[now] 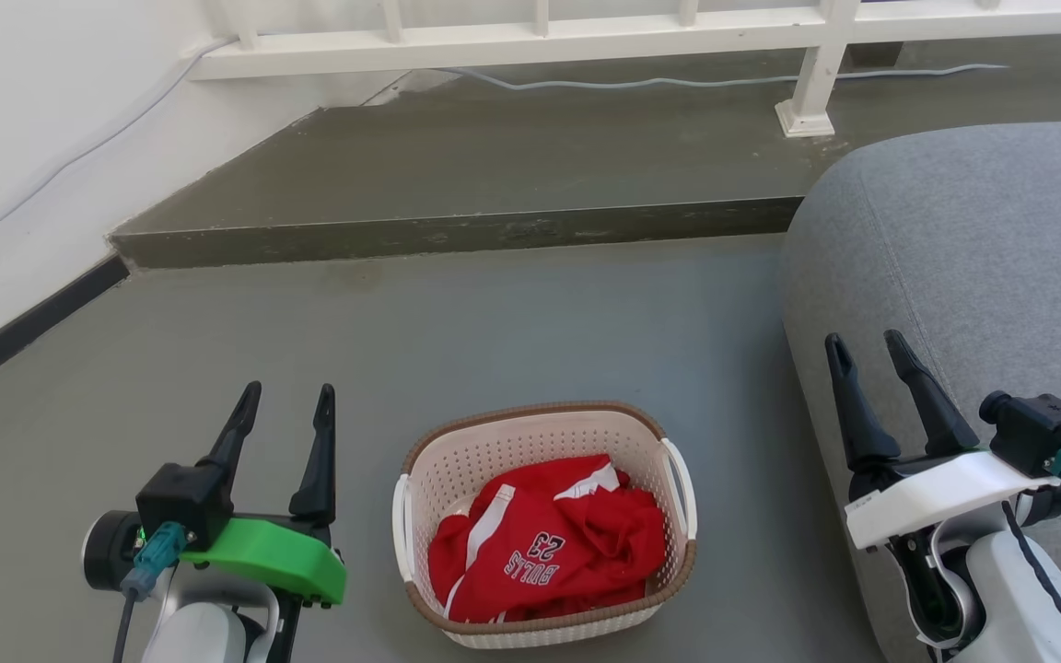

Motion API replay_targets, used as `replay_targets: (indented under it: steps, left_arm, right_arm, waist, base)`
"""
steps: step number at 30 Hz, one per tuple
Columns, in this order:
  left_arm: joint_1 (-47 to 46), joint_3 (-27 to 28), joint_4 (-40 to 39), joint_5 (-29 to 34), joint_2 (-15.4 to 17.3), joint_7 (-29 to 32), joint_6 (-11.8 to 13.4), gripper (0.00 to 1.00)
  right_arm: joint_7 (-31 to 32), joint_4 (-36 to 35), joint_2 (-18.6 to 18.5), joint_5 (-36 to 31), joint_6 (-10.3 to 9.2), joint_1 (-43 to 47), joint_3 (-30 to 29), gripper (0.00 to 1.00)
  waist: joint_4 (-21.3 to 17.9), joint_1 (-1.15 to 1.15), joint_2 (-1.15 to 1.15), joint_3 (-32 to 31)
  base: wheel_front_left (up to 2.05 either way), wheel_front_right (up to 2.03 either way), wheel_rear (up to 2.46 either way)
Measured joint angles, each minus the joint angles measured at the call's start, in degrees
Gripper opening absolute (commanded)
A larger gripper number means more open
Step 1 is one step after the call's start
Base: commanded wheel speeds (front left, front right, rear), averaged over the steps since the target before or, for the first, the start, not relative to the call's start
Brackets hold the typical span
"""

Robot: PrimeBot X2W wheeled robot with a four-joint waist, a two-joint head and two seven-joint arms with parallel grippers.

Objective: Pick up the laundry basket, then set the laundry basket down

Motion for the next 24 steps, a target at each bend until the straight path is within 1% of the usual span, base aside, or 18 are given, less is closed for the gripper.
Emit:
replay_targets:
  steps: [10, 20, 24]
  left_arm:
    - [0.00, 0.08, -0.76, -1.94, -0.02, 0.00, 0.01, 1.00]
    - [-0.25, 0.00, -1.27, -2.60, -0.03, 0.00, 0.51, 1.00]
    - [-1.76, -0.04, -1.31, -3.02, -0.05, 0.00, 0.59, 1.00]
  right_arm:
    - [0.00, 0.19, 0.38, -0.34, 0.00, -0.04, -0.18, 1.00]
    - [0.00, 0.08, 0.58, -0.35, 0.00, -1.57, -0.29, 1.00]
    - [0.00, 0.05, 0.68, -0.35, 0.00, -2.40, -0.37, 1.00]
  waist:
    - [-0.02, 0.00, 0.00, 1.59]
    - [-0.45, 0.00, 0.00, 5.52]
    - [-0.70, 0.00, 0.00, 7.69]
  base:
    - [0.00, 0.00, 0.00]
    - [0.00, 0.00, 0.00]
    - [0.00, 0.00, 0.00]
